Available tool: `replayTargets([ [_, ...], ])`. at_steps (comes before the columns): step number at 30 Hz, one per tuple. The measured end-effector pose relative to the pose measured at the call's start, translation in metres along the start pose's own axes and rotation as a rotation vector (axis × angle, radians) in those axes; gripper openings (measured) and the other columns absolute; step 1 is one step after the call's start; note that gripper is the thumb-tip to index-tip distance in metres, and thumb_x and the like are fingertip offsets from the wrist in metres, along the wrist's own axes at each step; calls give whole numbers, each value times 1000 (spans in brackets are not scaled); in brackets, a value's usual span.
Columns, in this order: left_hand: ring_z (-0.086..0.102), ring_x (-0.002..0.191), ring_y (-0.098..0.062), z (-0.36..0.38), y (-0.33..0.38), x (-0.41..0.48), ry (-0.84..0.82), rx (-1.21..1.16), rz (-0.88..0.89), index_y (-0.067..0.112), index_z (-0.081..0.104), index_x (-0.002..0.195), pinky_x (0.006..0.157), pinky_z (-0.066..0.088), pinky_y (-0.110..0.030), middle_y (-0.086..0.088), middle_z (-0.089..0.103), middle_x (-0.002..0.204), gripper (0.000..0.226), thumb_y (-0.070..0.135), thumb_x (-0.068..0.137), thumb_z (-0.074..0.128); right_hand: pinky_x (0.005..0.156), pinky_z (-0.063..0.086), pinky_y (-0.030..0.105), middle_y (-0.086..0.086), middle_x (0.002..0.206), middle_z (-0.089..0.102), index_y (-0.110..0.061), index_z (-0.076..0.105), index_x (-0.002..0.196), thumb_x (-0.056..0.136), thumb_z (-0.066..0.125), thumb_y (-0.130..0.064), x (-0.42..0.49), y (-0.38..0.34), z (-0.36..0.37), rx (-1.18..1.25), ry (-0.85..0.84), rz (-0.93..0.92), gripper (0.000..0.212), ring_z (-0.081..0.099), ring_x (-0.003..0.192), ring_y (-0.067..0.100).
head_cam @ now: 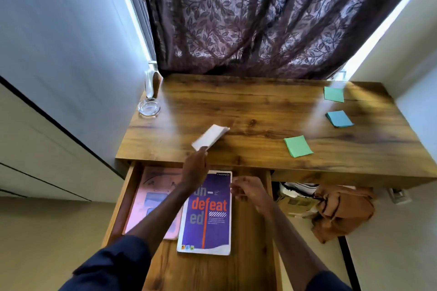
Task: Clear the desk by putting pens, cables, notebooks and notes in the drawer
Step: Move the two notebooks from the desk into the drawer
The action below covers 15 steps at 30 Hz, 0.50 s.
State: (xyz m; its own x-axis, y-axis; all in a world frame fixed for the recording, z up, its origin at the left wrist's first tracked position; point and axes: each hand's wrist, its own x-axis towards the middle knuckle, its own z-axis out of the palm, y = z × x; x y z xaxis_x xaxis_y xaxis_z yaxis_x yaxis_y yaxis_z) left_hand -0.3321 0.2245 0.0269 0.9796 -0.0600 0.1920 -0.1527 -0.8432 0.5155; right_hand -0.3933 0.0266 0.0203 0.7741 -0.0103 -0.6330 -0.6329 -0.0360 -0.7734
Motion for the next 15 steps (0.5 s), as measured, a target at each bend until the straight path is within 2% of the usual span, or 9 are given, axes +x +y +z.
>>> replayTargets([
  [2, 67, 76, -38, -9, 23, -3, 107, -165, -47, 0, 62, 114, 64, 50, -40, -20, 71, 89, 20, 6, 101, 48, 62, 52, 31, 17, 87, 71, 4, 71, 105, 87, 77, -33, 0, -6, -2, 73, 12, -26, 42, 64, 72, 21],
  [4, 62, 68, -25, -14, 39, -7, 91, -335, -98, 7, 59, 102, 61, 48, -37, -7, 64, 79, 17, 16, 105, 45, 76, 59, 33, 11, 93, 70, -2, 69, 108, 72, 81, -59, 1, -14, -4, 157, -21, -70, 68, 68, 84, 21],
  [6, 60, 67, -24, -14, 43, -12, -5, -468, -152, 11, 56, 95, 63, 52, -44, -4, 60, 75, 22, 27, 105, 44, 93, 58, 44, 8, 106, 70, -20, 61, 112, 72, 75, -69, -2, -20, -8, 231, -54, -77, 64, 70, 103, 25],
  [8, 68, 76, -26, -17, 48, -16, -131, -647, -219, 11, 57, 99, 72, 59, -50, -11, 67, 85, 24, 29, 106, 43, 96, 57, 46, 13, 112, 72, -17, 59, 114, 85, 72, -56, -6, -23, -16, 431, -39, -88, 50, 71, 107, 30],
  [11, 74, 97, -28, -27, 57, -24, -280, -1096, -415, 5, 55, 116, 78, 63, -38, -18, 69, 112, 20, 16, 108, 40, 85, 62, 41, 24, 116, 71, 3, 58, 126, 91, 72, -30, -13, -20, -30, 687, 66, -153, 50, 72, 104, 33],
  [13, 70, 107, -33, -30, 52, -33, -354, -1244, -455, 3, 53, 125, 81, 62, -36, -21, 67, 122, 25, 13, 108, 39, 81, 62, 41, 26, 125, 66, 3, 55, 132, 91, 72, -19, -16, -15, -37, 791, 117, -170, 49, 72, 102, 33],
  [15, 66, 115, -35, -26, 41, -47, -463, -1299, -466, 5, 49, 132, 91, 59, -43, -19, 65, 129, 28, 15, 108, 39, 84, 62, 45, 22, 128, 66, -4, 54, 134, 92, 69, -14, -15, -13, -41, 799, 142, -199, 46, 71, 106, 33],
])
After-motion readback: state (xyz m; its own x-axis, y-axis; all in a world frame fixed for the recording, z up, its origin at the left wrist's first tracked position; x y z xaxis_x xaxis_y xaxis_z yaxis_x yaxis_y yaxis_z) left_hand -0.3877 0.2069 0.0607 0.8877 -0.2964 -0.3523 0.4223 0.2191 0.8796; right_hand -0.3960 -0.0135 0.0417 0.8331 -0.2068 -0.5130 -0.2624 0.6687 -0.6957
